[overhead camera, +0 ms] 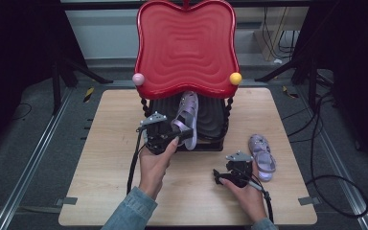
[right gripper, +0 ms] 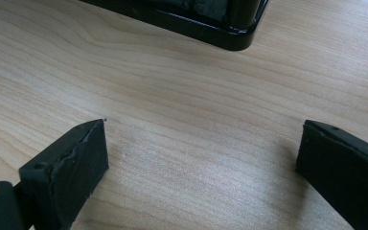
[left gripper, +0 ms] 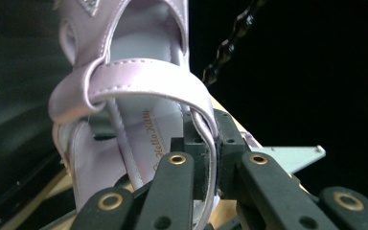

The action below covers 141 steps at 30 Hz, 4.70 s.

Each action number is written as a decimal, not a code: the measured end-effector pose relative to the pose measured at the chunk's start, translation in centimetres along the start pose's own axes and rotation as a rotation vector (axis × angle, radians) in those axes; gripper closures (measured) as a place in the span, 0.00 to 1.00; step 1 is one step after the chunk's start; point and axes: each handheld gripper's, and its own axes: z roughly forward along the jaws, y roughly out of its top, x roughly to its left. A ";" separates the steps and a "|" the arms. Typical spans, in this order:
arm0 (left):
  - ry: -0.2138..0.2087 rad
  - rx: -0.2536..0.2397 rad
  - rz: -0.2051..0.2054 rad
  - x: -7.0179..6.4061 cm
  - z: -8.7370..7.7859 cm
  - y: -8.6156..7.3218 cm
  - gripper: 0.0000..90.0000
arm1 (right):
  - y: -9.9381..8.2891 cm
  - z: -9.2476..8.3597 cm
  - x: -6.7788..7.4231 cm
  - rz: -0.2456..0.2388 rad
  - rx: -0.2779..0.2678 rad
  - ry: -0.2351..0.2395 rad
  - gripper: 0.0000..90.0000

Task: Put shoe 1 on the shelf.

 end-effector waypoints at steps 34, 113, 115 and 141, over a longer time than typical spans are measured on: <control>0.334 -0.114 0.082 3.4 2.0 1.4 0.96 | 0.0 0.0 0.0 -0.002 -0.002 0.005 0.04; 0.408 -0.024 0.068 3.6 6.4 1.7 0.89 | 0.0 0.1 0.0 -0.003 -0.002 0.007 0.04; 0.405 -0.023 0.068 3.6 6.4 1.7 0.87 | 0.0 0.1 0.0 -0.003 -0.003 0.007 0.04; 0.352 -0.049 0.137 0.1 3.4 2.4 0.44 | 0.0 0.1 -0.1 -0.006 -0.003 0.004 0.04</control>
